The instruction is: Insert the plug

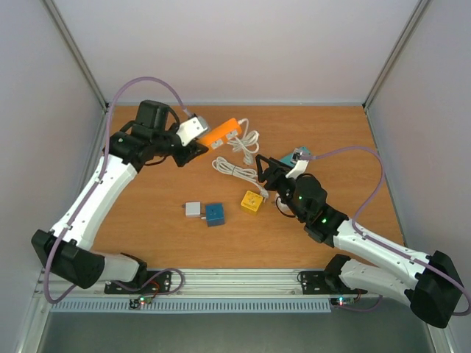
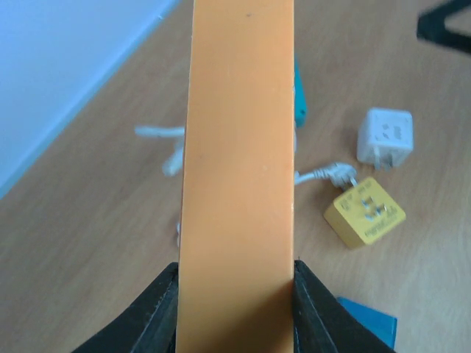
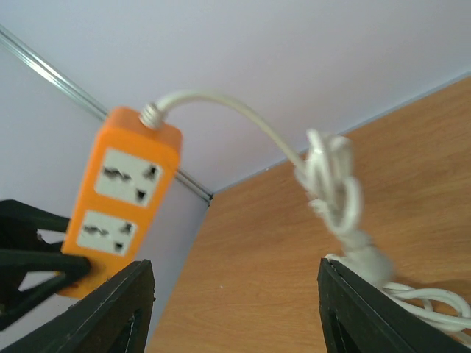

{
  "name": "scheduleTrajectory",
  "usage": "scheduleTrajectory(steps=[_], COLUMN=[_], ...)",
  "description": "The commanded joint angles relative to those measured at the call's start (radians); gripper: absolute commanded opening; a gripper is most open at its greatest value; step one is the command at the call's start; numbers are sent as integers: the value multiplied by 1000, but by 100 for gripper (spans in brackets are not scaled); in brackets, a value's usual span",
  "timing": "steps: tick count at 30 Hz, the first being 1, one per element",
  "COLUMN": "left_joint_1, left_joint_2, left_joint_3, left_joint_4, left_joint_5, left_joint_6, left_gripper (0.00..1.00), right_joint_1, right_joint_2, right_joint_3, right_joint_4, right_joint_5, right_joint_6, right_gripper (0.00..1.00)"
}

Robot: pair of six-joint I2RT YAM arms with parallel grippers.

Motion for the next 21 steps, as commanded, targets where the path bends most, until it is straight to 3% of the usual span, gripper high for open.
scheduleTrajectory(steps=[1,7,13,21], left_joint_1=[0,-1,-17,-238], left_joint_2=[-41,-30,-91,-161], left_joint_3=[64,137,119,27], left_joint_4=[227,180,62,-14], left_joint_5=[-34,76,176,181], left_joint_6=[-143,-211,-161,-131], left_gripper=[1,1,1,1], right_joint_1=[8,8,7,5], right_joint_2=[-14,-32,-66,-228], right_joint_3=[-13,-12,5,26], right_joint_4=[-8,-23,-88,-219], right_joint_5=[24,41,147,372], right_joint_6=[19,27,70,132], right_gripper=[62,63,63,64])
